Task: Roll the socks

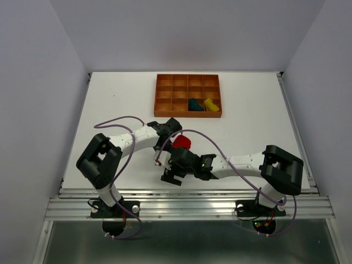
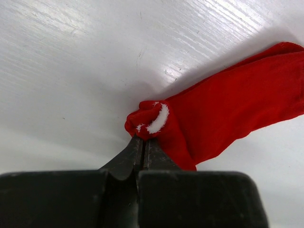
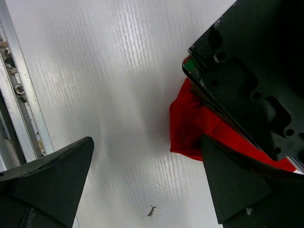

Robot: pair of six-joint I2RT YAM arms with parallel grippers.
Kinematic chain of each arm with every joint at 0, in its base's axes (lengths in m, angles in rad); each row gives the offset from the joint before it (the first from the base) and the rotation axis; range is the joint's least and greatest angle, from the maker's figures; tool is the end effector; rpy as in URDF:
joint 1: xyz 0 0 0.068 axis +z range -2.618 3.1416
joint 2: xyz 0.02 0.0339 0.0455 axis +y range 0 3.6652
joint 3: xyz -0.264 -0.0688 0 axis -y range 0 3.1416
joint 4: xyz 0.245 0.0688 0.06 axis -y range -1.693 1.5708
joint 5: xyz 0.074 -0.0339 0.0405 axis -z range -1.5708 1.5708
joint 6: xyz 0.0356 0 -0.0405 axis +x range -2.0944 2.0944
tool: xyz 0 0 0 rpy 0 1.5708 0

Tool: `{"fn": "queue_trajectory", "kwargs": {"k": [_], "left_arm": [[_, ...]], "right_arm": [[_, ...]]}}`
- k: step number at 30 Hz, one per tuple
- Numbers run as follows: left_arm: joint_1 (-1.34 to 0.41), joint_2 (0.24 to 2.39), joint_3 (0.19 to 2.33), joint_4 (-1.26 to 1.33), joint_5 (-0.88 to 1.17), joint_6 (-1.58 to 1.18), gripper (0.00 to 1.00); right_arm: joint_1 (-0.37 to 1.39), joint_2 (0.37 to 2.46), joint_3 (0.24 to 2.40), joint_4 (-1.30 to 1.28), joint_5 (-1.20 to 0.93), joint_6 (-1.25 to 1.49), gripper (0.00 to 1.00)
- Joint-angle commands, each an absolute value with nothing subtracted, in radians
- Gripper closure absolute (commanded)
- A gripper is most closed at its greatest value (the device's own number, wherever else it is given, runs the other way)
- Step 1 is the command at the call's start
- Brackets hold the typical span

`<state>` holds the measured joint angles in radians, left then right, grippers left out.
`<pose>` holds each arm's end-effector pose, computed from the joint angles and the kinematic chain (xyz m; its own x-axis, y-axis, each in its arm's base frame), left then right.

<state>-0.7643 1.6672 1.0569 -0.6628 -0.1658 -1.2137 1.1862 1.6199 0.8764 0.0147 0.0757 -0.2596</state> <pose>0.2297 -0.2121 0.1807 -0.8480 -0.4672 -0.2504 -0.4202 0.8804 -0.2197 0.1284 0.3101 0.1826 -0.0097 -0.7061 -0.7080 -0.9370 0.2537 -0.2402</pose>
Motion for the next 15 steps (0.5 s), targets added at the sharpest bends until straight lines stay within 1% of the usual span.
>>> {"fn": "queue_trajectory", "kwargs": {"k": [1, 4, 9, 15], "left_arm": [[-0.77, 1.681, 1.066, -0.723, -0.179, -1.212, 1.0], [-0.77, 1.681, 1.072, -0.727, -0.181, -1.207, 1.0], [-0.769, 1.69, 1.083, -0.727, -0.176, -1.201, 1.0], [-0.769, 1.694, 1.083, -0.721, -0.164, -1.195, 1.0]], "right_arm": [[1.192, 1.644, 0.937, 0.009, 0.103, -0.304, 0.02], [1.201, 1.666, 0.939, 0.008, 0.091, -0.304, 0.04], [1.22, 1.686, 0.936, 0.012, 0.13, -0.302, 0.06], [1.238, 1.709, 0.928, 0.017, 0.192, -0.307, 0.13]]}}
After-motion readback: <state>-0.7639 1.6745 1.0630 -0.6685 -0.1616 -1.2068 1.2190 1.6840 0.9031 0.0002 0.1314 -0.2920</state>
